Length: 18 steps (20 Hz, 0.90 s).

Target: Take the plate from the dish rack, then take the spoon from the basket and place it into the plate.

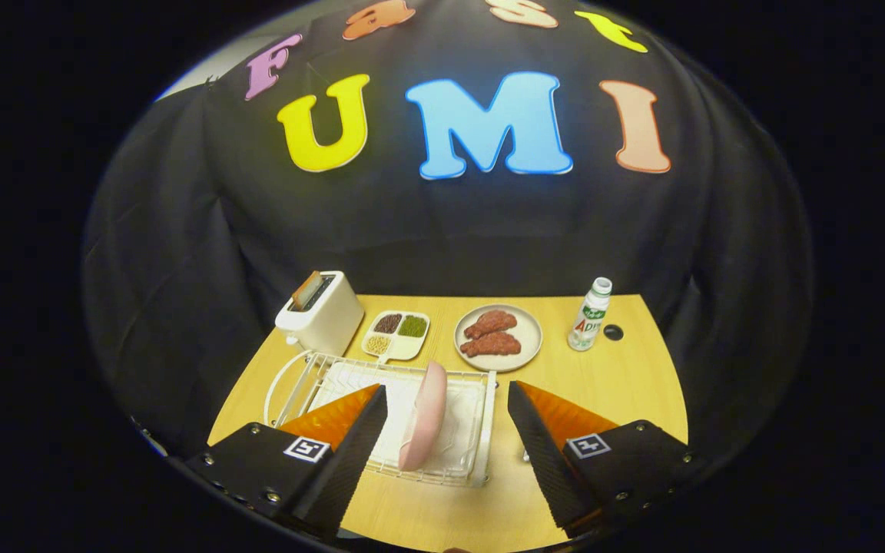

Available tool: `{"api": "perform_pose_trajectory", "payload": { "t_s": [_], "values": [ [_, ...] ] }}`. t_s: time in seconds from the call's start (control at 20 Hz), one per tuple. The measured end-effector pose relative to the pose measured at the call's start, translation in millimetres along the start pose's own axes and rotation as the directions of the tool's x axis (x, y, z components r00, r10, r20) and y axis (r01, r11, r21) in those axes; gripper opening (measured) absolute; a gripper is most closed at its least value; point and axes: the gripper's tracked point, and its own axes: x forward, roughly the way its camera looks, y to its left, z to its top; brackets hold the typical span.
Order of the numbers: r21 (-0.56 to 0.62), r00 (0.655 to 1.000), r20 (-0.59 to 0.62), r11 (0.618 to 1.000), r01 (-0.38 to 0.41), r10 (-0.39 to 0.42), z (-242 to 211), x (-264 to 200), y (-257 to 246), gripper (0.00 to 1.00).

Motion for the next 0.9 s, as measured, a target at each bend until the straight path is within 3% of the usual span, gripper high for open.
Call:
{"api": "perform_pose_trajectory", "payload": {
  "t_s": [0.25, 0.5, 0.7, 0.75, 0.85, 0.9],
  "values": [
    [0.035, 0.980, -0.196, 0.999, 0.026, -0.019, -12.7, 43.0, 13.9, 0.97],
    [0.033, 0.935, -0.348, 0.996, 0.083, -0.067, -27.6, 76.7, 15.8, 0.97],
    [-0.010, 0.897, -0.417, 0.987, 0.158, -0.148, -39.8, 98.5, 8.5, 0.97],
    [-0.029, 0.886, -0.432, 0.984, 0.174, -0.170, -45.0, 100.1, 9.3, 0.90],
    [-0.108, 0.851, -0.440, 0.958, 0.266, -0.286, -52.1, 102.7, -2.8, 0.89],
    [-0.143, 0.840, -0.431, 0.944, 0.298, -0.330, -53.0, 106.4, -6.3, 0.83]
  ]
}}
